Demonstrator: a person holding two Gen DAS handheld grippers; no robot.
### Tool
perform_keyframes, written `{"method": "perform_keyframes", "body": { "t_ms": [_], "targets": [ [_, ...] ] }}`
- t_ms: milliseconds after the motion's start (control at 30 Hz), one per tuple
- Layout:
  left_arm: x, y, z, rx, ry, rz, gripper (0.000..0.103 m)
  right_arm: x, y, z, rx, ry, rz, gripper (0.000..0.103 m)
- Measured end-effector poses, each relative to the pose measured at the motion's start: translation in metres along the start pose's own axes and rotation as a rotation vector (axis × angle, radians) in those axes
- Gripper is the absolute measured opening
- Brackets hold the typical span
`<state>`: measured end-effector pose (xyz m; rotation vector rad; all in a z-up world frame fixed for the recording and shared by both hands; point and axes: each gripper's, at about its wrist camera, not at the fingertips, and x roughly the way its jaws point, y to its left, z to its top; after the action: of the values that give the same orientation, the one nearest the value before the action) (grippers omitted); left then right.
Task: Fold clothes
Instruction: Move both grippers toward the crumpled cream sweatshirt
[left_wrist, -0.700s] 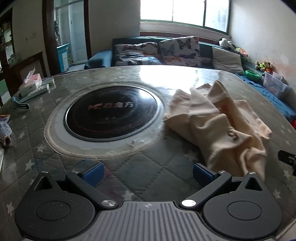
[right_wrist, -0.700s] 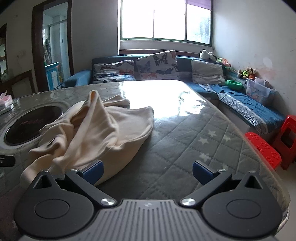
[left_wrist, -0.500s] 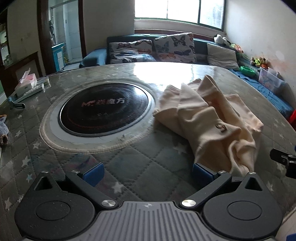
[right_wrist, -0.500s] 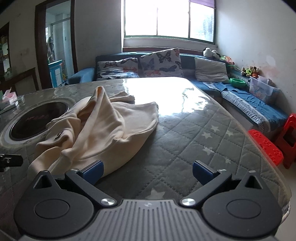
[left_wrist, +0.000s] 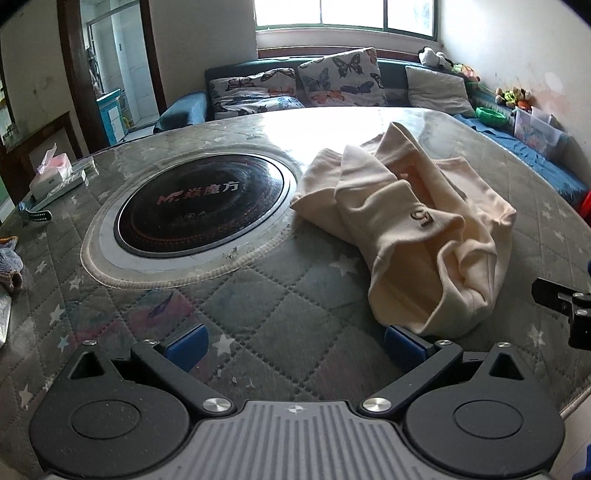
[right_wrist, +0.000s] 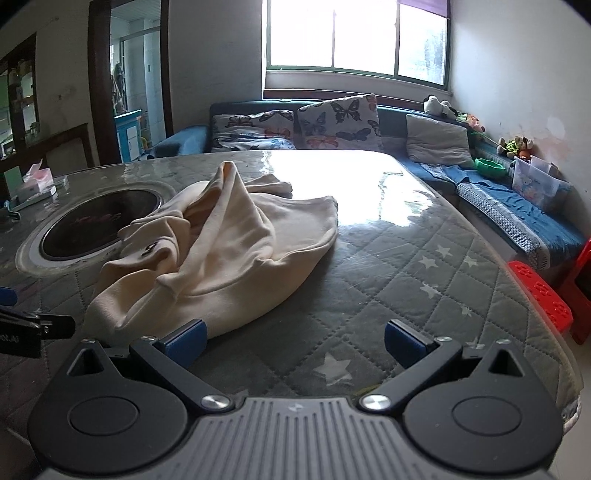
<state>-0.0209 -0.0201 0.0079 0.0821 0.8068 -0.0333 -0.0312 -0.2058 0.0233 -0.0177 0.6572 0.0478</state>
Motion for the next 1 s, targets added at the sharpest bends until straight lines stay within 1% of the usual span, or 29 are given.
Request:
{"method": "perform_keyframes", "body": {
  "t_ms": [467, 1000],
  "targets": [
    [0.000, -0.011, -0.008, 0.040, 0.032, 0.010, 0.103, -0.004, 0.010, -0.005, -0.032, 0.025, 0.020, 0.103],
    [0.003, -0.017, -0.007, 0.063, 0.050, 0.014, 0.103, -0.001, 0.013, -0.005, -0.030, 0.029, 0.027, 0.103]
  ]
}}
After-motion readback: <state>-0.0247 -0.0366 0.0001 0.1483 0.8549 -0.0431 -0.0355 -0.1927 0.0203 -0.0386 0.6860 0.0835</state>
